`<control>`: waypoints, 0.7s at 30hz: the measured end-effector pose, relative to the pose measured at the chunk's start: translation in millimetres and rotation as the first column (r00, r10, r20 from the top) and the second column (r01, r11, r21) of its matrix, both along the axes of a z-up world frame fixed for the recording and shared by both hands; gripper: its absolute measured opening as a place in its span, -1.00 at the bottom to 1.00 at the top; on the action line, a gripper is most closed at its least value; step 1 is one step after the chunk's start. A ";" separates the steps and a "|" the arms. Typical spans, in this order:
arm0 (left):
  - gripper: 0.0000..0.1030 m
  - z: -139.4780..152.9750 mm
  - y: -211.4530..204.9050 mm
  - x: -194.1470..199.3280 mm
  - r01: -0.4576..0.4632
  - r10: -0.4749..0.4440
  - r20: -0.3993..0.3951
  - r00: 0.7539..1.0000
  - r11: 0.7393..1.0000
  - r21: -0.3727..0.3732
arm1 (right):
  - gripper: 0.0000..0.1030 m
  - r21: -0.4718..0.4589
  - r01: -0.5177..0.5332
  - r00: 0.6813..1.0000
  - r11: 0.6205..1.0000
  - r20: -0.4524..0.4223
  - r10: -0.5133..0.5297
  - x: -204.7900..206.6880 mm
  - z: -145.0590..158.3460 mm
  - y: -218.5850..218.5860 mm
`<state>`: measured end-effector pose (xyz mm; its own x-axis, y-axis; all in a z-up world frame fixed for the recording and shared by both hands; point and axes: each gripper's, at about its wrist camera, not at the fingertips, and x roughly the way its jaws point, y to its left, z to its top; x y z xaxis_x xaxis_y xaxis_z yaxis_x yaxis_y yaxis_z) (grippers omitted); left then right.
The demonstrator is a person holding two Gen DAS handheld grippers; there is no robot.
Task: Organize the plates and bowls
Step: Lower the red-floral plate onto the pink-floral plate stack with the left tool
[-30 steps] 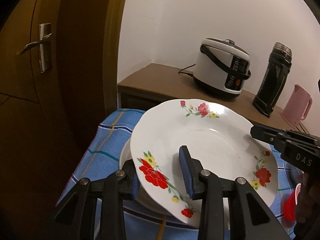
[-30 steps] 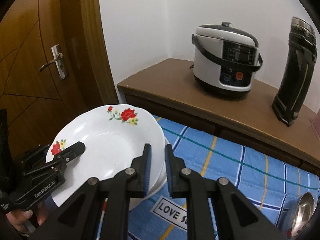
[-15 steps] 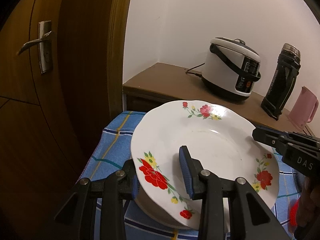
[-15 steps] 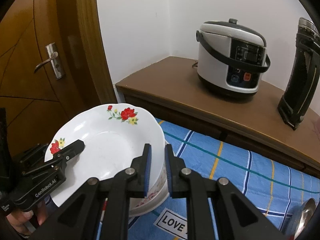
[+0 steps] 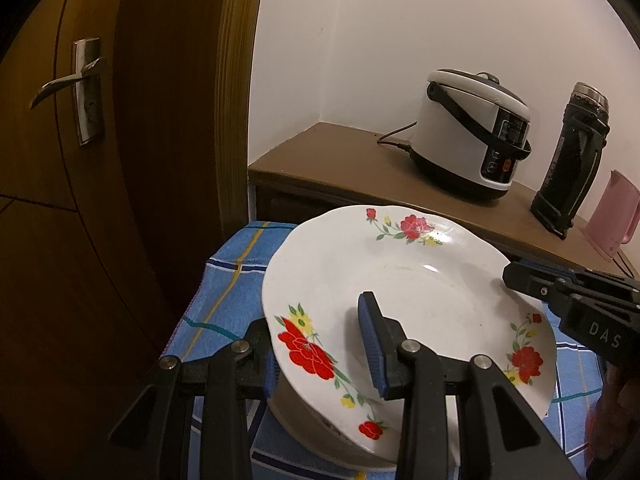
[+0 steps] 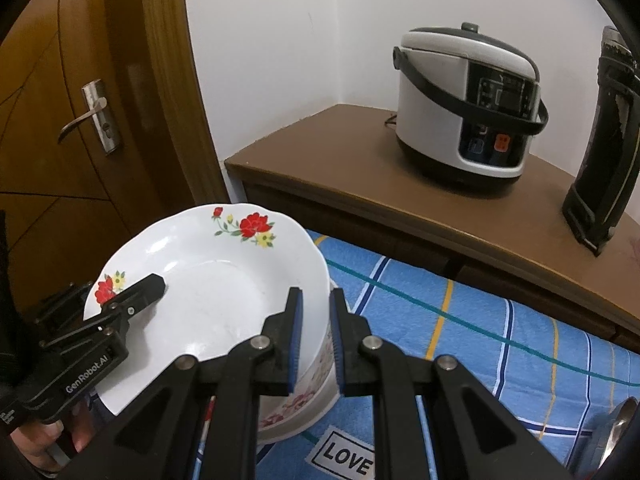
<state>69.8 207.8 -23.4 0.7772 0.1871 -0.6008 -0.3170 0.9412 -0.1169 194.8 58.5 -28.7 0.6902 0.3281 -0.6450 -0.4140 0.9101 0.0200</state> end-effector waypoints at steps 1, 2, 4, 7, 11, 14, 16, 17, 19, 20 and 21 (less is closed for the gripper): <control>-0.26 -0.3 0.2 0.8 -0.001 0.001 -0.001 1.000 1.000 0.002 | -0.73 0.000 0.001 1.000 1.000 0.000 -0.001 0.6 -0.4 0.2; -0.26 -0.8 0.4 1.6 -0.001 0.001 -0.001 1.000 1.000 0.002 | -0.73 0.000 0.002 1.000 1.000 0.000 -0.002 1.0 -0.5 0.4; -0.26 -1.9 1.1 3.1 -0.002 0.002 -0.002 1.000 1.000 0.001 | -0.73 0.001 0.004 1.000 1.000 -0.001 -0.004 1.8 -1.1 0.4; -0.26 -3.4 2.2 5.0 -0.003 0.003 -0.003 1.000 1.000 0.001 | -0.73 0.004 0.005 1.000 1.000 -0.004 -0.005 3.0 -2.3 0.5; -0.26 -4.8 3.2 6.9 -0.005 0.005 -0.004 1.000 1.000 0.002 | -0.73 0.006 0.008 1.000 1.000 -0.006 -0.008 4.4 -2.9 0.9; -0.26 -6.6 4.3 8.5 -0.006 0.006 -0.003 1.000 1.000 0.004 | -0.73 0.006 0.009 1.000 1.000 -0.006 -0.009 4.8 -3.2 1.0; -0.26 -7.6 5.0 9.1 -0.006 0.006 -0.001 1.000 1.000 0.002 | -0.73 0.006 0.011 1.000 1.000 -0.008 -0.011 5.0 -3.3 0.9; -0.26 -7.9 5.4 9.6 -0.006 0.006 0.000 1.000 1.000 0.001 | -0.73 0.006 0.011 1.000 1.000 -0.009 -0.011 5.1 -3.6 0.7; -0.26 -9.1 5.8 10.9 -0.005 0.005 -0.001 1.000 1.000 -0.002 | -0.73 0.007 0.011 1.000 1.000 -0.010 -0.011 5.7 -3.7 0.0; -0.26 -9.4 5.4 11.0 -0.005 0.005 -0.002 1.000 1.000 -0.003 | -0.73 0.008 0.012 1.000 1.000 -0.011 -0.012 6.0 -3.7 -0.3; -0.26 -9.6 5.5 11.3 -0.004 0.004 -0.002 1.000 1.000 -0.004 | -0.73 0.008 0.013 1.000 1.000 -0.011 -0.012 5.8 -3.6 -0.2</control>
<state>81.1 213.3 -33.0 0.7750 0.1883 -0.6032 -0.3213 0.9394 -0.1197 200.6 58.3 -32.3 0.6874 0.3245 -0.6497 -0.4023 0.9150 0.0314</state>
